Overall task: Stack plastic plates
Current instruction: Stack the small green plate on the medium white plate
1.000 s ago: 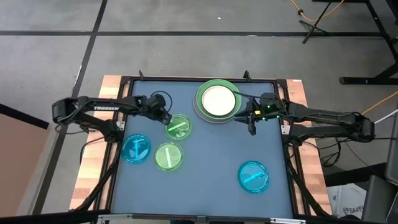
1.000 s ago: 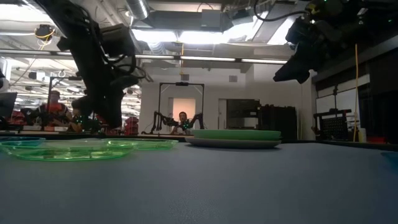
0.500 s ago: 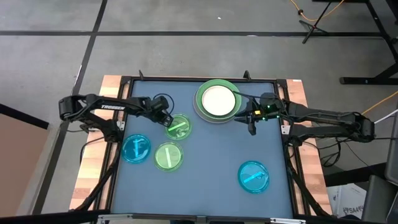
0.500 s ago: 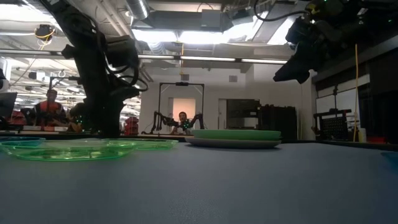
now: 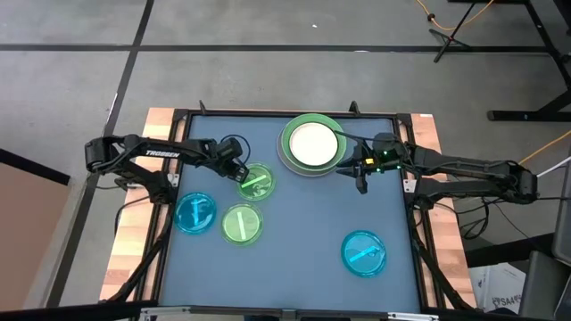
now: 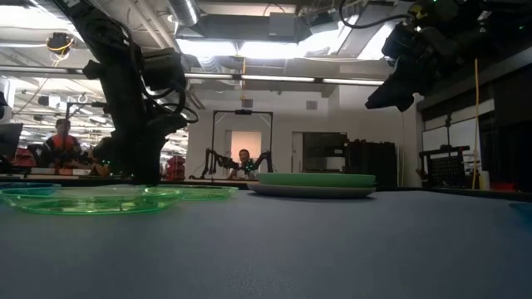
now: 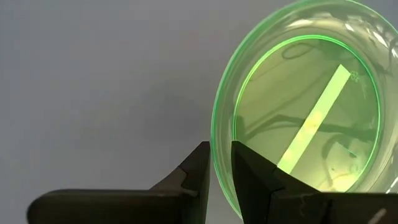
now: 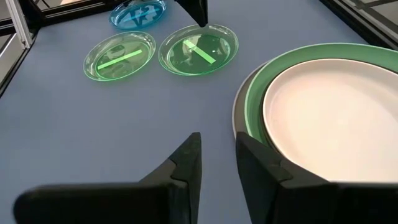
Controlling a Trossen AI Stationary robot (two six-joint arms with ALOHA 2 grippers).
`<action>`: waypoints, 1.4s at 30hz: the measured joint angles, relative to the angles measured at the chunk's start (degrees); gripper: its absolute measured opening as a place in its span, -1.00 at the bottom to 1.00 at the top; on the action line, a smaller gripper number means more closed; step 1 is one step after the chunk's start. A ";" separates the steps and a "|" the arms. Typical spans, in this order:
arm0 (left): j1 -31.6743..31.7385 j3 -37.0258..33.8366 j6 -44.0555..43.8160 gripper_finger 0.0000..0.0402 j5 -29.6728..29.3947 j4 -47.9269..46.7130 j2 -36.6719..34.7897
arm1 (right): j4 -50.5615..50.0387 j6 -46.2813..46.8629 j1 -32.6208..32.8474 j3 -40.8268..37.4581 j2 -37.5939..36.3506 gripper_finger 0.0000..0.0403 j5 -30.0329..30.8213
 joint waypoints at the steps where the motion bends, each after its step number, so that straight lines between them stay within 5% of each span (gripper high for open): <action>1: 0.00 0.00 -0.02 -0.71 0.00 -0.02 0.00 | 0.00 0.00 0.00 0.00 0.00 -0.55 0.00; 42: 0.02 0.01 -1.09 -0.73 2.78 1.11 3.93 | 0.00 -0.17 -0.01 0.04 0.00 -0.55 0.02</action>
